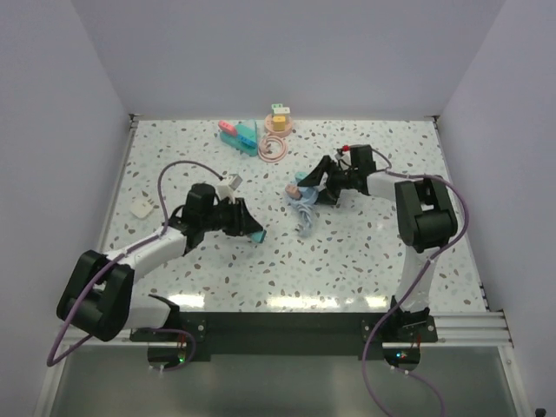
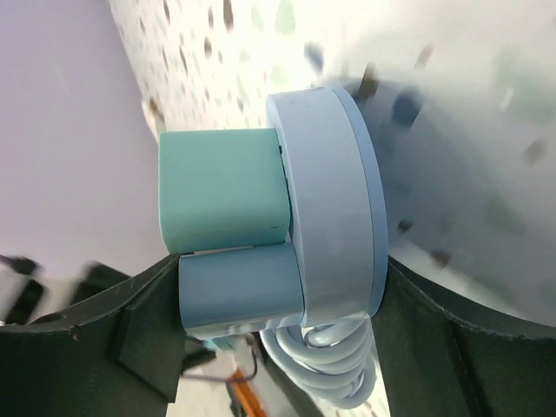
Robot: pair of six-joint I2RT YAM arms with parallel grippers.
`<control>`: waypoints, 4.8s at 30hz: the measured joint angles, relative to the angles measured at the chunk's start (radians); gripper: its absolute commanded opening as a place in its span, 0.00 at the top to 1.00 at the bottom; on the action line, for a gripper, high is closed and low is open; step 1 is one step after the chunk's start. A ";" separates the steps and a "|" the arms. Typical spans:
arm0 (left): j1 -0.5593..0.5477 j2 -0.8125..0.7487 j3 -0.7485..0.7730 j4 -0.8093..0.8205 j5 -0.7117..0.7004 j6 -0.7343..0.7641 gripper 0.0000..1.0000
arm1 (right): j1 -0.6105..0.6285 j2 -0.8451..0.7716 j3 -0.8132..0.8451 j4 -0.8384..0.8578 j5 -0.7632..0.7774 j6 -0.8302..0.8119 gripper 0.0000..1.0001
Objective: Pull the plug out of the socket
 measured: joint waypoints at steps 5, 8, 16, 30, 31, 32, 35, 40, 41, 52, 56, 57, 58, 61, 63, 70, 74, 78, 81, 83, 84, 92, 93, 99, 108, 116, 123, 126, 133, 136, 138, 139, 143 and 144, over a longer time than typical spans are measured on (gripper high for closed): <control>-0.051 0.038 -0.176 0.174 0.012 -0.140 1.00 | -0.048 0.070 0.156 -0.058 0.078 -0.006 1.00; -0.080 0.090 -0.212 0.285 0.011 -0.215 0.96 | -0.045 0.090 0.192 -0.080 0.083 -0.007 1.00; -0.114 0.147 -0.243 0.389 -0.018 -0.313 0.43 | -0.040 0.112 0.227 -0.110 0.065 -0.033 1.00; -0.119 -0.022 -0.127 0.132 -0.165 -0.234 0.00 | -0.007 -0.037 0.049 -0.161 0.055 -0.127 1.00; -0.119 -0.013 -0.078 0.102 -0.175 -0.199 0.00 | 0.002 -0.048 0.040 -0.182 0.051 -0.140 1.00; -0.119 0.002 -0.022 0.069 -0.179 -0.153 0.00 | 0.011 -0.051 0.041 -0.209 0.042 -0.156 1.00; -0.119 0.076 0.139 -0.001 -0.180 0.013 0.00 | 0.036 -0.051 0.065 -0.303 0.020 -0.229 1.00; -0.121 0.151 0.236 -0.093 -0.134 0.318 0.00 | 0.054 -0.048 0.095 -0.457 -0.018 -0.342 1.00; -0.123 0.160 0.237 -0.116 -0.119 0.371 0.00 | 0.055 -0.046 0.098 -0.488 -0.029 -0.362 1.00; -0.233 0.179 0.237 -0.211 -0.013 0.716 0.02 | 0.074 0.025 0.165 -0.710 -0.133 -0.518 1.00; -0.284 0.179 0.237 -0.212 -0.011 0.784 0.03 | 0.095 0.056 0.186 -0.756 -0.164 -0.553 1.00; -0.291 0.179 0.237 -0.212 -0.014 0.799 0.04 | 0.101 0.065 0.191 -0.769 -0.173 -0.562 1.00; -0.294 0.179 0.237 -0.212 -0.016 0.811 0.04 | 0.108 0.071 0.195 -0.779 -0.180 -0.569 1.00; -0.298 0.179 0.237 -0.212 -0.021 0.833 0.12 | 0.127 0.080 0.198 -0.799 -0.194 -0.587 1.00; -0.302 0.181 0.237 -0.211 -0.026 0.841 0.23 | 0.136 0.082 0.198 -0.809 -0.200 -0.595 1.00; -0.327 0.209 0.274 -0.209 -0.033 0.865 0.35 | 0.139 0.089 0.198 -0.830 -0.210 -0.611 1.00; -0.346 0.212 0.285 -0.209 -0.017 0.865 0.33 | 0.136 0.099 0.198 -0.836 -0.226 -0.617 1.00; -0.349 0.212 0.282 -0.204 -0.004 0.863 0.32 | 0.135 0.105 0.198 -0.840 -0.234 -0.622 1.00; -0.350 0.214 0.279 -0.199 -0.005 0.864 0.35 | 0.134 0.108 0.198 -0.840 -0.238 -0.623 1.00; -0.352 0.218 0.279 -0.196 -0.010 0.867 0.45 | 0.132 0.111 0.198 -0.840 -0.242 -0.626 1.00; -0.352 0.223 0.283 -0.195 -0.013 0.872 0.51 | 0.131 0.112 0.198 -0.840 -0.245 -0.629 1.00; -0.356 0.240 0.312 -0.247 0.011 0.863 0.63 | 0.114 0.119 0.197 -0.842 -0.256 -0.661 1.00; -0.356 0.240 0.312 -0.248 0.013 0.863 0.60 | 0.114 0.119 0.197 -0.843 -0.256 -0.662 1.00; -0.376 0.300 0.293 -0.254 0.004 0.864 0.71 | 0.125 0.119 0.198 -0.855 -0.248 -0.669 1.00; -0.389 0.305 0.338 -0.332 -0.032 0.867 1.00 | 0.126 0.119 0.198 -0.861 -0.248 -0.660 1.00; -0.409 0.306 0.443 -0.536 -0.086 0.887 1.00 | 0.142 0.160 0.227 -0.905 -0.260 -0.611 1.00; -0.435 0.258 0.558 -0.623 -0.090 0.908 1.00 | 0.152 0.158 0.256 -0.928 -0.200 -0.609 1.00; -0.435 0.257 0.584 -0.632 -0.091 0.912 1.00 | 0.158 0.148 0.256 -0.927 -0.179 -0.608 1.00; -0.375 0.230 0.510 -0.610 -0.113 0.852 1.00 | 0.156 0.107 0.236 -0.876 -0.136 -0.560 1.00; -0.327 0.182 0.363 -0.555 -0.153 0.776 1.00 | 0.142 0.084 0.227 -0.855 -0.107 -0.543 1.00; -0.293 0.163 0.270 -0.522 -0.175 0.721 1.00 | 0.133 0.076 0.227 -0.847 -0.095 -0.534 1.00; -0.282 0.159 0.242 -0.507 -0.183 0.703 1.00 | 0.130 0.074 0.227 -0.844 -0.092 -0.531 1.00; -0.266 0.150 0.141 -0.416 -0.195 0.633 1.00 | 0.123 0.072 0.226 -0.836 -0.091 -0.526 1.00; -0.266 0.148 0.132 -0.396 -0.185 0.621 1.00 | 0.123 0.072 0.224 -0.835 -0.093 -0.526 1.00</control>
